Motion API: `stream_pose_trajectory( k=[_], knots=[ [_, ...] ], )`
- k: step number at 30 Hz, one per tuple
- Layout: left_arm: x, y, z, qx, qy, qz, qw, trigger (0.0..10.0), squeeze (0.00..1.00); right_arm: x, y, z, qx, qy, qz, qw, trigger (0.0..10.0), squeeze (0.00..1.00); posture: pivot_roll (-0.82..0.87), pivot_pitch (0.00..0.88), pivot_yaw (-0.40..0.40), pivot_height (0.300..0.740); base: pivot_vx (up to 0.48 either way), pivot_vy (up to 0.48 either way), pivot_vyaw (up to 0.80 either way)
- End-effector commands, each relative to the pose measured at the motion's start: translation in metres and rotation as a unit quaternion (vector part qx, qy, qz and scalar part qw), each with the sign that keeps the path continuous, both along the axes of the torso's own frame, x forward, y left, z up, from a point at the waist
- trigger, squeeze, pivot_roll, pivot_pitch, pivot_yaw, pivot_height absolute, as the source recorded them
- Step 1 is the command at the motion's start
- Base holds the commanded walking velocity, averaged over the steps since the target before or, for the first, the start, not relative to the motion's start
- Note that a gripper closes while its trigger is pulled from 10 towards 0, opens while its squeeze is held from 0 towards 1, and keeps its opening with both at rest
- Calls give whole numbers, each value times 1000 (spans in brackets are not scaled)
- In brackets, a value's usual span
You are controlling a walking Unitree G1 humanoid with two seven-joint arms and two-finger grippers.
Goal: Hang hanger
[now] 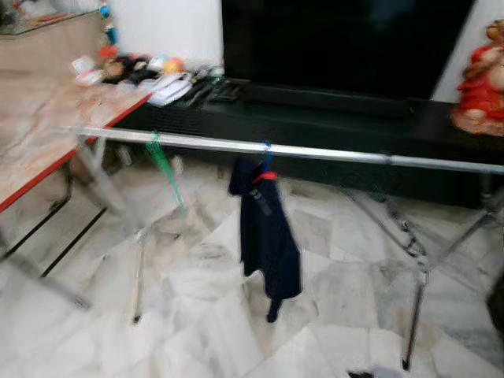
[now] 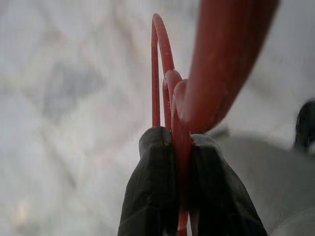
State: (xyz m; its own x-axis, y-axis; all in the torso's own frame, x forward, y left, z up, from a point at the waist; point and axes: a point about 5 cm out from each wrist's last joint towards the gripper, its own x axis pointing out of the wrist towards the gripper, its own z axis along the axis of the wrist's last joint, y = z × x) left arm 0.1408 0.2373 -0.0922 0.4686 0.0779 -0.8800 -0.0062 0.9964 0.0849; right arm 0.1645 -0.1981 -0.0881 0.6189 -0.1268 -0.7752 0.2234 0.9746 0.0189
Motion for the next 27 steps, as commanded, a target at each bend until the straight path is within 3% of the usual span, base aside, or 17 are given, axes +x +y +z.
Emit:
stream_pose_trajectory(
  k=[1,21,27],
  knots=[
    [5,-7,0,-9,-5,-4,1000,10000,0,-6,-8,-1,-10,10,-8,1000,10000,0,-53,59,25,740,345,0,0],
    [10,-9,2,-19,-10,-10,1000,10000,0,-2,-9,0,-16,7,3,1000,10000,0,-45,128,12,740,348,0,0],
    [13,-14,3,-42,-15,-48,998,10000,0,-2,-10,1,-16,8,10,1000,10000,0,-36,141,10,740,335,0,0]
  ],
)
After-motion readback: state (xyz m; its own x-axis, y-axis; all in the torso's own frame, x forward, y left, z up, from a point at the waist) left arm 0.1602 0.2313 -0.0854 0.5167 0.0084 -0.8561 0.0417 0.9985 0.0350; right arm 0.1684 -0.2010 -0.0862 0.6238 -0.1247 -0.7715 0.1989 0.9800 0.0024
